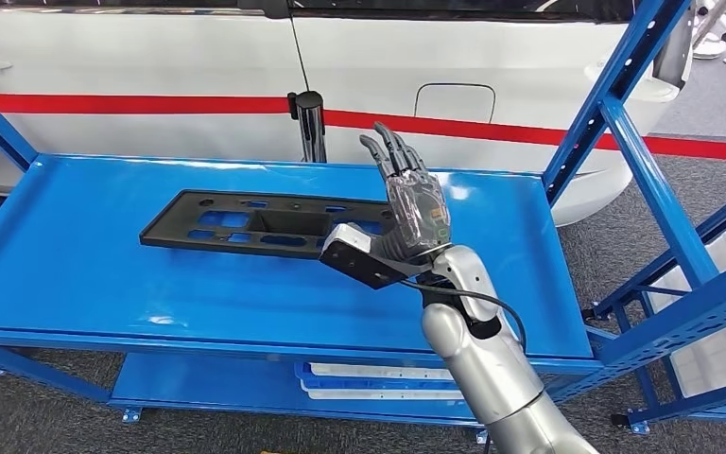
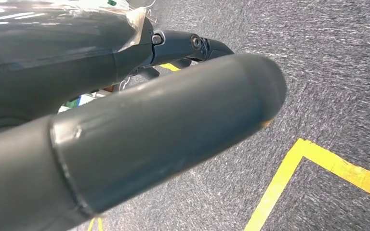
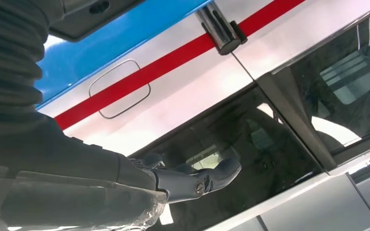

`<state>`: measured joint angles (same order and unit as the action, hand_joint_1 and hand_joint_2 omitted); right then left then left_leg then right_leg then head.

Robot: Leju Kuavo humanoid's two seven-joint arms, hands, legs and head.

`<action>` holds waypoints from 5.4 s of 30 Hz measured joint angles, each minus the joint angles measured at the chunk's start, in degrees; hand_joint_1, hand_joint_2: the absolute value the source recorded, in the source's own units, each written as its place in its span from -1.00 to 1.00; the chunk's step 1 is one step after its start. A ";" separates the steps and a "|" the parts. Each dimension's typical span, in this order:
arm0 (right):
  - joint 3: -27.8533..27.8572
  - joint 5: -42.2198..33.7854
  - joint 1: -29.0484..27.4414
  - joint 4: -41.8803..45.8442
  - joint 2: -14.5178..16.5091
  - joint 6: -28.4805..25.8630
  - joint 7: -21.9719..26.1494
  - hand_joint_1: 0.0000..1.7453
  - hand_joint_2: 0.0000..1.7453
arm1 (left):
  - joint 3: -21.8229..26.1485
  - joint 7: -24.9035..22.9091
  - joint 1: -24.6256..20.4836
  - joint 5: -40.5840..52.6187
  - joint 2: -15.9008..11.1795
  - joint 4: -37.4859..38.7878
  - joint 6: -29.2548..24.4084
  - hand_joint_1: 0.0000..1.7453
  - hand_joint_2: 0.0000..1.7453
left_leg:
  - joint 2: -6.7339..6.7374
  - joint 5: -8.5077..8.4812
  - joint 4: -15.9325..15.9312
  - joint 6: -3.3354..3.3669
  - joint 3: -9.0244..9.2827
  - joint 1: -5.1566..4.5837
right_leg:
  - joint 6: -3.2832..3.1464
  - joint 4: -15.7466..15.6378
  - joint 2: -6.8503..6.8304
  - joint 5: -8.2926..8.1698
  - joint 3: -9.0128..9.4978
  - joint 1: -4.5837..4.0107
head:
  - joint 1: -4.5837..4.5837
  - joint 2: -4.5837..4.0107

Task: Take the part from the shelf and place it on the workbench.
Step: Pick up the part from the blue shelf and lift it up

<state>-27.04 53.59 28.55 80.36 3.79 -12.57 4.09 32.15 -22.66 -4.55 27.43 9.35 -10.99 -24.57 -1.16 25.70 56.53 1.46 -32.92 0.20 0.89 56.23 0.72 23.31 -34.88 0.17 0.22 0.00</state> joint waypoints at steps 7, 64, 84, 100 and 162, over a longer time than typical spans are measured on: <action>-1.75 -0.02 -0.08 0.01 0.04 0.00 -0.20 -1.00 1.00 | -0.44 0.10 0.08 0.00 0.00 0.00 0.00 -1.00 -1.00 | 0.01 0.00 0.00 0.00 0.02 -0.02 | 0.00 0.00 0.00 0.00 0.01 0.01 | -0.01 0.00; -21.35 5.19 16.20 -45.49 15.67 -7.15 -7.59 -1.00 1.00 | 7.39 14.80 -0.22 -7.61 2.10 -0.04 -3.52 -1.00 -1.00 | 0.33 0.16 -0.03 -0.43 0.21 0.14 | -0.25 0.04 0.42 0.10 0.11 -0.08 | 0.04 0.00; -20.44 14.84 19.93 -55.05 15.22 -11.15 -13.77 0.73 1.00 | 8.11 16.18 -0.22 -6.58 2.03 -0.04 -3.50 -1.00 -1.00 | 0.33 0.16 -0.02 -0.43 0.26 0.14 | -0.25 0.03 0.41 0.10 0.11 -0.07 | 0.04 0.00; -18.40 17.03 19.99 -57.08 14.77 -12.84 -13.49 0.96 1.00 | 8.29 17.85 -0.23 -6.01 1.91 -0.04 -3.15 -1.00 -1.00 | 0.34 0.16 -0.01 -0.43 0.27 0.14 | -0.25 0.03 0.42 0.09 0.11 -0.06 | 0.04 0.00; 3.54 -41.58 -2.44 19.34 -4.50 -8.11 17.11 1.00 1.00 | 16.78 49.05 -3.74 -9.68 0.90 -0.30 16.11 -1.00 1.00 | 1.03 -1.48 -1.34 1.57 0.38 0.36 | 0.61 17.03 -0.06 8.15 -6.49 0.88 | -0.21 0.00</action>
<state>-23.50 12.01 26.11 99.70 -0.71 -20.68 21.20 48.93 26.39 -8.29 17.75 10.25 -11.29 -8.46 -0.13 24.22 55.19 3.03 -32.54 0.56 1.50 73.26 0.66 31.46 -41.38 1.04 0.01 0.00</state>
